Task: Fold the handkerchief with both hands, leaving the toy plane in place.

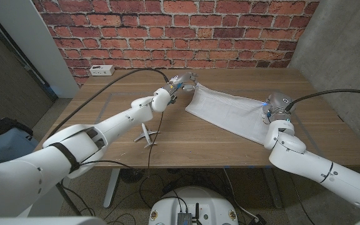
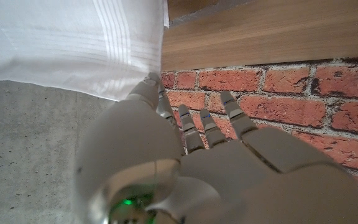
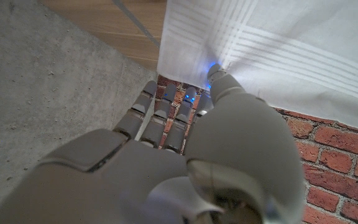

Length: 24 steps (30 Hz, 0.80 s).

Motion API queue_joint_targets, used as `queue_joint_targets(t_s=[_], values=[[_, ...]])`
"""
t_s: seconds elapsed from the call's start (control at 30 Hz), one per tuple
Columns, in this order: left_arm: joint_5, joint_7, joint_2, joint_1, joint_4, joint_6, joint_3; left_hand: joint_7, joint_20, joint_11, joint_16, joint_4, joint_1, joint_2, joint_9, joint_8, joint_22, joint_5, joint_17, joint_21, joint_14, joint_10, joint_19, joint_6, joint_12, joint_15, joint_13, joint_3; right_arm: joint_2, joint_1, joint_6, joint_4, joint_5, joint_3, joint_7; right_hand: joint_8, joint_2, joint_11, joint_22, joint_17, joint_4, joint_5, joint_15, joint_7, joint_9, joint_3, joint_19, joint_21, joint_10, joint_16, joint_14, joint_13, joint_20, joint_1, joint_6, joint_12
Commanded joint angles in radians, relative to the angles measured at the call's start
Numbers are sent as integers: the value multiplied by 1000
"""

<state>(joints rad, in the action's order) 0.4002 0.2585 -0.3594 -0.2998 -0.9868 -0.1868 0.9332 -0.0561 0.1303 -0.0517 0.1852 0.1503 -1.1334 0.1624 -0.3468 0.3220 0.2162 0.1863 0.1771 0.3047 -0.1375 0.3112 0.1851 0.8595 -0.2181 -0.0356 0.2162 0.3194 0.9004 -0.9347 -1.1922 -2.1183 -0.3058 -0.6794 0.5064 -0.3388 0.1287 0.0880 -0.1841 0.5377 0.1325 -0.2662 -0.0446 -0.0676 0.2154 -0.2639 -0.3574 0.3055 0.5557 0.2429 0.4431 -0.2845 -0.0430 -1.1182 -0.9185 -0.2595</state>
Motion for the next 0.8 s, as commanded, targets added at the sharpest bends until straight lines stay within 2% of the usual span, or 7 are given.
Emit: queue_joint_targets(t_s=[0.03, 0.17, 0.2, 0.47, 0.6, 0.7, 0.8], values=[[-13, -18, 11, 19, 33, 7, 18, -29, 3, 0, 0, -5, 4, 7, 19, -65, 2, 5, 0, 7, 10, -17, -8, -119, 1, 6, 3, 0, 10, 50, -55, -1, 18, -41, -55, 67, -13, -8, -2, -1, 2, 7, -84, -24, -12, -13, 1, -12, -50, -11, -8, -1, -16, 12, 122, 24], [-16, -18, 10, 21, 35, 6, 19, -47, 3, 0, 1, -6, 12, 6, 44, -138, 2, 6, 0, 10, 14, -35, -12, -259, 2, 8, 4, 1, 15, 59, -67, -4, 31, -46, -63, 147, -17, -11, -2, 0, 1, 12, -79, -58, -19, -18, 8, -22, -92, -13, -20, 5, -21, 28, 282, 43], [-17, -16, 10, 20, 35, 6, 19, -49, 3, 1, 2, -8, 18, 6, 51, -148, 2, 6, 0, 10, 15, -42, -14, -295, 3, 8, 4, 0, 15, 61, -70, -3, 32, -49, -61, 152, -16, -13, -2, 0, 1, 12, -80, -59, -20, -18, 7, -23, -98, -13, -21, 5, -22, 30, 296, 46], [-54, -52, 8, 23, 48, -47, 14, -61, 5, 7, 5, -31, 61, 6, 83, -159, 2, 5, 4, 15, 18, -75, -17, -446, 7, 15, 4, -14, 26, 43, -50, -21, 54, -32, -46, 154, -15, -21, -3, 2, -5, 16, -70, -53, -20, -17, 6, -26, -121, -14, -30, 8, -26, 44, 312, 54], [-101, -97, 18, 28, 86, -105, 6, -64, 2, 18, 10, -70, 125, 14, 104, -157, 3, 4, 12, 19, 14, -97, -16, -507, 11, 20, 2, -26, 29, 19, -24, -34, 75, -5, -37, 151, -1, -32, -3, 8, -29, 23, -64, -41, -20, -10, 2, -26, -119, -8, -32, 10, -27, 81, 311, 51], [-171, -160, 40, 39, 158, -179, -9, -60, 11, 29, 12, -98, 166, 22, 118, -154, 3, 6, 16, 12, 14, -109, -37, -539, 12, 24, 1, -28, 39, -13, 21, -49, 108, 33, -39, 150, 17, -51, -4, 16, -58, 36, -53, -28, -21, -2, 0, -29, -124, -6, -43, 12, -31, 128, 316, 51], [-208, -202, 54, 48, 205, -222, -15, -56, 14, 35, 11, -119, 196, 26, 126, -151, 3, 7, 19, 6, 22, -117, -56, -552, 13, 33, -1, -30, 43, -30, 40, -59, 126, 50, -40, 151, 19, -66, -4, 16, -68, 44, -43, -16, -21, 1, 2, -31, -131, -6, -46, 13, -36, 147, 322, 53]])
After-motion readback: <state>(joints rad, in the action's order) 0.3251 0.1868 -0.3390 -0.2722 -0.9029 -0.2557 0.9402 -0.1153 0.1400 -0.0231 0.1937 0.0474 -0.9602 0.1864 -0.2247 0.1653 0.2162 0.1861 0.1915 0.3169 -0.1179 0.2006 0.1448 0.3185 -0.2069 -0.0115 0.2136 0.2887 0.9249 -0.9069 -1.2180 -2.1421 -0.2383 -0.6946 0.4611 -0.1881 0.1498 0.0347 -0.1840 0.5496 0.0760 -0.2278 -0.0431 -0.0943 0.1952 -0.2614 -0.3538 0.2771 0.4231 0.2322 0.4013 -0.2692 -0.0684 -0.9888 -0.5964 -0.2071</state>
